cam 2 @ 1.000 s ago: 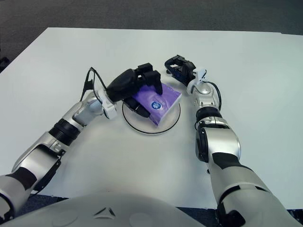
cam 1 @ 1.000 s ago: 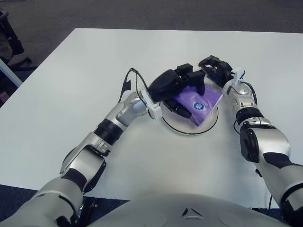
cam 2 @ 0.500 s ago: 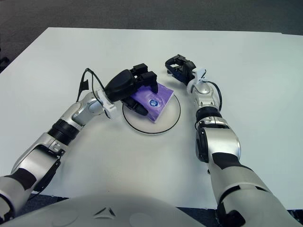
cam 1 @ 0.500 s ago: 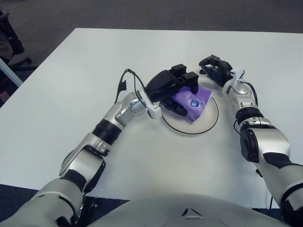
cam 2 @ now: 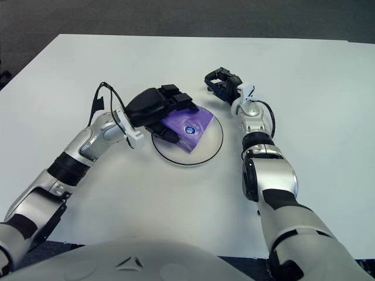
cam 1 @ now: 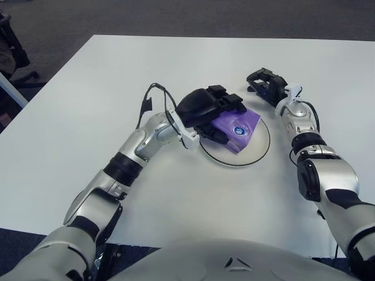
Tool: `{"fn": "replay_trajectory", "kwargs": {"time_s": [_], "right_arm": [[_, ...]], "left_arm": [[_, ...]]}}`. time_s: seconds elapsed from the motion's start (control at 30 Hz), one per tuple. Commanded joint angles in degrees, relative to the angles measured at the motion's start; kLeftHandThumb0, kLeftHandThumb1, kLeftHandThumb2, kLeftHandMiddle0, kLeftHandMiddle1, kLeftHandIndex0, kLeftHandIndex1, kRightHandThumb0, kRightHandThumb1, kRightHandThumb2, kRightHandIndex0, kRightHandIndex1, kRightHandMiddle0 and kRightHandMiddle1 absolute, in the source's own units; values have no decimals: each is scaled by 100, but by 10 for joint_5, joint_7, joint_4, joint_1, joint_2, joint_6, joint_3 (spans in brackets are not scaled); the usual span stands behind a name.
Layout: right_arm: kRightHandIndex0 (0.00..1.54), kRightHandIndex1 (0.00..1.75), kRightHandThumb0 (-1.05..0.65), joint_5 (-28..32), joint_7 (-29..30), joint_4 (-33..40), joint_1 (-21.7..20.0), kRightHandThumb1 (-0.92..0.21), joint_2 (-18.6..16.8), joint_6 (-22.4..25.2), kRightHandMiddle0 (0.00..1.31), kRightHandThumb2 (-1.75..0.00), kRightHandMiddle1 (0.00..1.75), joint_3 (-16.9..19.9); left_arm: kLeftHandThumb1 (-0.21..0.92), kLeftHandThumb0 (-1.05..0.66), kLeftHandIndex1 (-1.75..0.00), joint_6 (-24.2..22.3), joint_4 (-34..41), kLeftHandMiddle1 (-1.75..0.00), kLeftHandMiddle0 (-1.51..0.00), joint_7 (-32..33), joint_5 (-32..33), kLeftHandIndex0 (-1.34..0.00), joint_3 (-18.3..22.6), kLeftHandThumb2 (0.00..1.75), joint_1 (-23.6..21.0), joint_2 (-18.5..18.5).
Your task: Put the tissue paper into the plate.
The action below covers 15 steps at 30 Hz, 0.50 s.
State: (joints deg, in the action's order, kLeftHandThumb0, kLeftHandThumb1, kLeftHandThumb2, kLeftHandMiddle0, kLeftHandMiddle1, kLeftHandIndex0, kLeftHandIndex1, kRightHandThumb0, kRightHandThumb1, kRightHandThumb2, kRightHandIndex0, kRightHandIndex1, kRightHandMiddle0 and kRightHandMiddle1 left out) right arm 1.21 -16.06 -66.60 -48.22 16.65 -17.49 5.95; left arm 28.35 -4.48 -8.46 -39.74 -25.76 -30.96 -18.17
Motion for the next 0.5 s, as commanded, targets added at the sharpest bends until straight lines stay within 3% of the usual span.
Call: {"fn": "replay_trajectory", "kwargs": {"time_s": [0.0,0.23,0.47], "right_arm": [[59,136,-1,-16,12,-17,36,-90,10,33,39,-26,134,-7],[60,135,-1,-18,21,-16,47,-89,18,22,39,-27,134,-12],[61,134,-1,-3,13,-15,58,-89,21,11,40,-27,134,-3]], "left_arm": [[92,-90,-8,-10,8,-1,-58,-10,-11,-24,-1,81,11,-8],[92,-98,-4,10,-5,0,-49,1,1,-20,0,87,9,-9],[92,-104,-1,28,-27,0,-23,-18,61,-14,4,87,6,4]]}}
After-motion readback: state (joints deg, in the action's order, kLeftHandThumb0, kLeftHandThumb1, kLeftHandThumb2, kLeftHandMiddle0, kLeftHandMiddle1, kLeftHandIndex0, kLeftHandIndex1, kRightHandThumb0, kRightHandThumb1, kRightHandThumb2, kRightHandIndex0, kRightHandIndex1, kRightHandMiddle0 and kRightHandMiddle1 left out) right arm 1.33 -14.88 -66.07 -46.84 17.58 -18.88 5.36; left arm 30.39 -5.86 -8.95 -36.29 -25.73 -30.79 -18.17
